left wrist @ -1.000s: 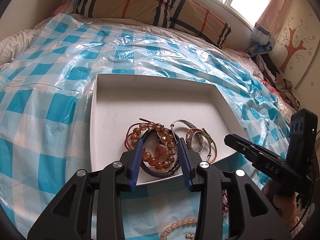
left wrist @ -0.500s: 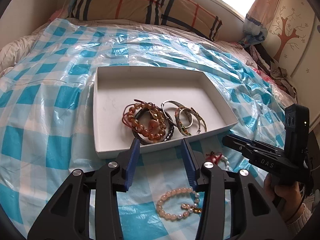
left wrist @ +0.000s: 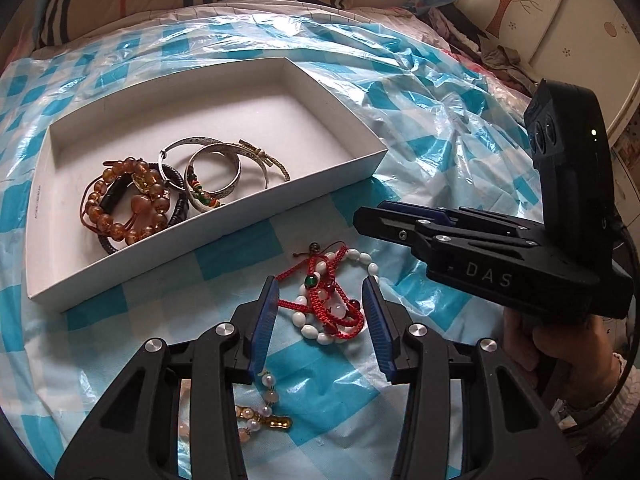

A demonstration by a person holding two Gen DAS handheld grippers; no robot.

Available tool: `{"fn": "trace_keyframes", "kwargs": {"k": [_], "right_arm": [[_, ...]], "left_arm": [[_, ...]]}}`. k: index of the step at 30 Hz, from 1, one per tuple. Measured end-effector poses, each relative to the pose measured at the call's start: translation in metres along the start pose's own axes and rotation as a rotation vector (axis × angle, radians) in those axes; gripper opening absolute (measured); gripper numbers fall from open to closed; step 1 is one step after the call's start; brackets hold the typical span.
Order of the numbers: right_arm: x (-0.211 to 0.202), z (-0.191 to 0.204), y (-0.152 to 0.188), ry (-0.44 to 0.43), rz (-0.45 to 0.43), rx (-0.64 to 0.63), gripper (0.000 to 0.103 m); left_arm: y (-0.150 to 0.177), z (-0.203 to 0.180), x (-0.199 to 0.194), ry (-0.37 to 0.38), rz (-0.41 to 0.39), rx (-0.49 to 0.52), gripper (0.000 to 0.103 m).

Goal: Organize jewelry
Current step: 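Move both tools back to the red cord bracelets beside the box, then grasp red cord bracelet with green bead using the left tool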

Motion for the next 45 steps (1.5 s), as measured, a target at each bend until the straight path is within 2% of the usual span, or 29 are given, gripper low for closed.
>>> {"fn": "trace_keyframes", "kwargs": {"k": [4, 7, 9, 18, 24, 30, 33, 35, 38, 45], "right_arm": [[0.002, -0.001, 0.002, -0.007, 0.007, 0.01, 0.028], [0.004, -0.002, 0.004, -0.011, 0.014, 0.018, 0.028], [0.004, -0.002, 0.005, -0.011, 0.018, 0.014, 0.028], [0.008, 0.008, 0.006, -0.031, 0.035, -0.017, 0.028], [0.019, 0.022, 0.006, -0.052, 0.058, -0.057, 0.028], [0.028, 0.031, 0.007, -0.054, 0.07, -0.087, 0.028], [0.028, 0.035, 0.008, -0.058, 0.069, -0.106, 0.02], [0.027, 0.037, 0.008, -0.055, 0.061, -0.119, 0.008], [0.022, 0.038, 0.01, -0.065, 0.049, -0.116, 0.005], [0.003, 0.029, 0.012, -0.111, 0.014, -0.037, 0.004]], "left_arm": [[0.001, 0.002, 0.013, -0.004, 0.031, 0.011, 0.04], [0.007, 0.007, 0.02, -0.017, 0.056, 0.021, 0.014], [0.007, 0.008, 0.013, -0.016, 0.037, 0.027, 0.005], [0.011, 0.039, -0.019, -0.043, -0.009, -0.043, 0.005], [0.017, 0.065, -0.023, -0.056, -0.011, -0.123, 0.005], [0.021, 0.068, -0.021, -0.065, -0.012, -0.137, 0.005], [0.021, 0.066, -0.02, -0.085, -0.014, -0.131, 0.005], [0.021, 0.064, -0.021, -0.099, -0.017, -0.121, 0.005], [0.021, 0.062, -0.022, -0.111, -0.02, -0.11, 0.005], [0.021, 0.063, -0.025, -0.124, -0.028, -0.107, 0.005]]}}
Point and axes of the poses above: each gripper's, at about its wrist camera, not at the fingertips, and x roughly the way its jaws point, z to its left, y to its underside, the point moved 8 cm from there along x, roughly the way its jaws point, and after that the axes turned 6 degrees about -x, right-handed, at the moved point
